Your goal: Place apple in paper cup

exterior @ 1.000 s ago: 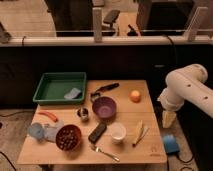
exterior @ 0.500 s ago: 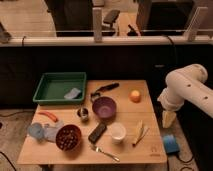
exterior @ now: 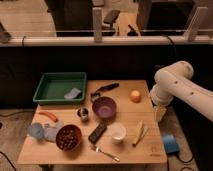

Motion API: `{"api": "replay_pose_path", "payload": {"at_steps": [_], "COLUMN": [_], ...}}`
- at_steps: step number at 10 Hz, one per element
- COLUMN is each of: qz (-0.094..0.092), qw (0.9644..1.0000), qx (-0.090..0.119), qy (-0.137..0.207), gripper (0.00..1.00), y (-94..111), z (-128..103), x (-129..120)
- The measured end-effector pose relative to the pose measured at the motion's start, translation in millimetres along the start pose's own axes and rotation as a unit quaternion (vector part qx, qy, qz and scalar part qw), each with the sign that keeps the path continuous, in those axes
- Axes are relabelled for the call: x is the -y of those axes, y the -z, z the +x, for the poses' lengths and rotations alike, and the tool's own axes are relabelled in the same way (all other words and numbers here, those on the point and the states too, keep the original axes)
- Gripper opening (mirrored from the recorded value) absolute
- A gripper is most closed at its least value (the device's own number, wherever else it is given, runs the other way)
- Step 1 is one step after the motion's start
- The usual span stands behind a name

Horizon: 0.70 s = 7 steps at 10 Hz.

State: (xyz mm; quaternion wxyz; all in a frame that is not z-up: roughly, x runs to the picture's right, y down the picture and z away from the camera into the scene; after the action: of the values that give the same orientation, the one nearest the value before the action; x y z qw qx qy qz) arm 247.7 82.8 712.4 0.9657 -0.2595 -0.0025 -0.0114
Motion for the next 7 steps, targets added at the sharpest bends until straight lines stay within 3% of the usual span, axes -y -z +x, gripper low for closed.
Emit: {"api": "replay_pose_path", "payload": {"at_steps": [3,7], "qz": [0.007,0.014], "qw": [0.9998,0.9993], "qx": [0.018,0.036], "qy": [0.004,0.0], "gripper": [0.8,0.8], "y": [-13,-26], "z": [-17,-19], "x": [29,42]}}
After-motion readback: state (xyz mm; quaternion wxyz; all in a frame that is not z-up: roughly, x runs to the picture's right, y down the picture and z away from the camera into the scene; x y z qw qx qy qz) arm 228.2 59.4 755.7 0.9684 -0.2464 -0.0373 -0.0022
